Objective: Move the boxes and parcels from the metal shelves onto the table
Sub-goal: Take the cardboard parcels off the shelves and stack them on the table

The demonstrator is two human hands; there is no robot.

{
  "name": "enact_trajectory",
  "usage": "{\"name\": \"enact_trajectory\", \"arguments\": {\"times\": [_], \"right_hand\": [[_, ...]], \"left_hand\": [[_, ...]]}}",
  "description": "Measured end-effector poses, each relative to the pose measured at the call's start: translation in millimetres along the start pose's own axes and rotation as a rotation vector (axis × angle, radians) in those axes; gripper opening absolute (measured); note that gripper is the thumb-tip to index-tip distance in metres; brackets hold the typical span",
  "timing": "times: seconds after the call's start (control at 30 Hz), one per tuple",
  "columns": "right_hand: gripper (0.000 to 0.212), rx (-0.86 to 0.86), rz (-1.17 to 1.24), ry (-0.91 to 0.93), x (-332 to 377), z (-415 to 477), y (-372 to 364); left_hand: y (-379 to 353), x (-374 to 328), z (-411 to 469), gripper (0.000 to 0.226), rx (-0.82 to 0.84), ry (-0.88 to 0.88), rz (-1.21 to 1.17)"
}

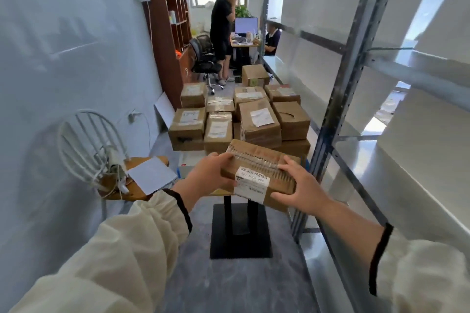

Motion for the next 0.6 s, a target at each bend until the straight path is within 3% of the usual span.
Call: {"name": "enact_trajectory", "arguments": {"times": [0.3,0.6], "right_hand": [[0.075,0.118,0.043,0.187,16.2,169.4,-18.0],[0.071,0.145,0.013,0.244,12.3,304.6,-29.8]], "left_hand": [[37.4,89.8,88.8,0.084,-0.114,0.181,-0.012],[54.5,153.2,185.3,0.072,-0.204,0.169,0.068]]}}
Point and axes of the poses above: each hand's wrist, its own z-axis towards the middle knuckle, its own y-axis out of the back of the hand, x = y × z, the point moved 6 cm from there along z, towards the middle knuckle, and after that the axes turned 10 degrees about z, right-handed, at the moved point
